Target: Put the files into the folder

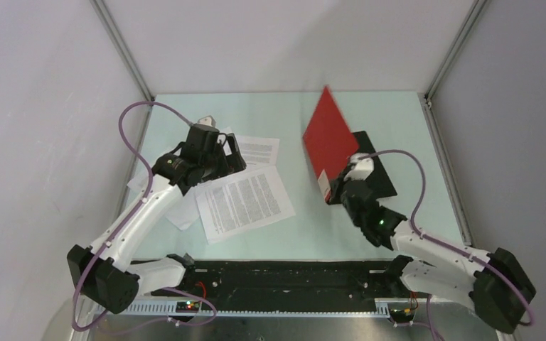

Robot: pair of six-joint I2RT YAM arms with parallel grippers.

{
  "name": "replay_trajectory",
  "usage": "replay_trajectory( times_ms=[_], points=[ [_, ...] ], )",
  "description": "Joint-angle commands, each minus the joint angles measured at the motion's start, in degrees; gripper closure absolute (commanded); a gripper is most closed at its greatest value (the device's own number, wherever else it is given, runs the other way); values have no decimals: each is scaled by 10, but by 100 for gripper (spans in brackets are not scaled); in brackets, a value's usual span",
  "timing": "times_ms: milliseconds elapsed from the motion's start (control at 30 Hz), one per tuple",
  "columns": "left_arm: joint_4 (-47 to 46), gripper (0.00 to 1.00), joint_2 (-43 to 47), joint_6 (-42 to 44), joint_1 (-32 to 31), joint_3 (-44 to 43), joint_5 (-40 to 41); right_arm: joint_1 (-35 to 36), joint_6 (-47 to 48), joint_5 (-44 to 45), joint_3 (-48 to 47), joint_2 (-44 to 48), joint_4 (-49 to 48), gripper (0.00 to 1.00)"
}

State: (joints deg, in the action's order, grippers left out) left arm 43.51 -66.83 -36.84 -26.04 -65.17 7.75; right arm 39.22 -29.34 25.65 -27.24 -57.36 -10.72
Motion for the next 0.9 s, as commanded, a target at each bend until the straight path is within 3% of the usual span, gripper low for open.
replay_trajectory(
  times_ms=[0,133,267,400,533,733,867],
  points=[
    [3,2,-5,-20,12,-5,19,163,169,242,-43,19,160,100],
    [8,2,-9,-13,30,1,19,315,173,331,-102,-65,239,97],
    [14,2,-5,-1,57,0,17,416,147,350,-179,-189,296,58],
    [20,2,0,12,77,-4,20,459,173,294,-227,-232,275,32],
    [25,2,4,25,88,-10,22,484,168,231,-258,-221,286,16],
    [28,2,1,40,89,-47,8,483,151,103,-280,-160,316,10],
    [26,2,-8,42,85,-58,-16,384,91,49,-296,-97,372,7]
  ],
)
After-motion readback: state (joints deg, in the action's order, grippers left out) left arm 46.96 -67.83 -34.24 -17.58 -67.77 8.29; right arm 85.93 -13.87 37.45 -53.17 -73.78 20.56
